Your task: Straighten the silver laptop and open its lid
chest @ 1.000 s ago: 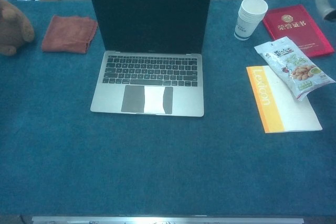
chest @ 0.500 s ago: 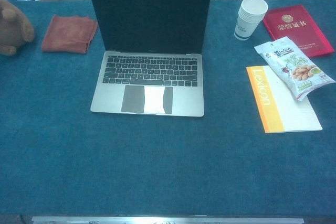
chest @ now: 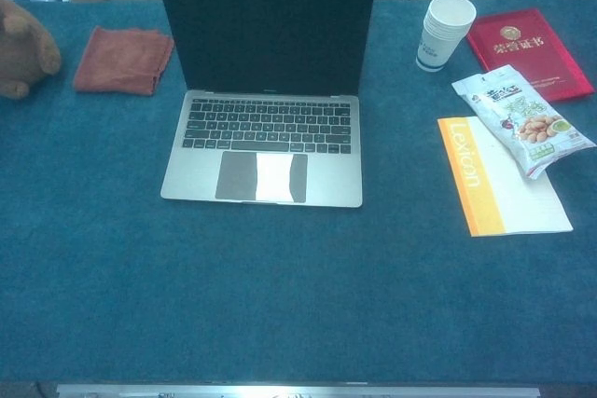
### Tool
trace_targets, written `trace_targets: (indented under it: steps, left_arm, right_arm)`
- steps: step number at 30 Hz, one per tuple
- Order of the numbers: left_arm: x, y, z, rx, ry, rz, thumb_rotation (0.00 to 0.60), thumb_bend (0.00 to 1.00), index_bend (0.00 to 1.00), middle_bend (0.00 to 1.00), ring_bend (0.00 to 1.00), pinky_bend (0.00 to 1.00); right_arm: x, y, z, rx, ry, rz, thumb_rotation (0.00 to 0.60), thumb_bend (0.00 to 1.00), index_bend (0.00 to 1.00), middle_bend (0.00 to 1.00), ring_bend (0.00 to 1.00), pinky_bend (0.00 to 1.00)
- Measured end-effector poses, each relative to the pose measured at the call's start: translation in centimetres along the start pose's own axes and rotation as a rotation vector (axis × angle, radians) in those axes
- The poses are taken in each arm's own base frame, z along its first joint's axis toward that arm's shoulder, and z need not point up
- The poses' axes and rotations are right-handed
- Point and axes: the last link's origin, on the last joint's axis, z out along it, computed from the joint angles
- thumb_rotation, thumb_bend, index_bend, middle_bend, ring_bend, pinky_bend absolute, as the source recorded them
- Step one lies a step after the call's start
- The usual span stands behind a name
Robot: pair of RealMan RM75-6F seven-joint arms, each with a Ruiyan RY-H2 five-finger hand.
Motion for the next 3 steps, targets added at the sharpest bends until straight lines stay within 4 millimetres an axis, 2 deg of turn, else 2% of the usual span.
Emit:
trace_targets:
  steps: [3]
  left_arm:
    - [0.12,0.02,-0.11,-0.002,0.009,0.003,0.6,0.11,0.0,0.0,0.0,0.02]
  right_arm:
    - [-0.01,0.15,-0.06,-0.002,-0.001,-0.005,0.6,0.48,0.0,0.0,0.0,0.06]
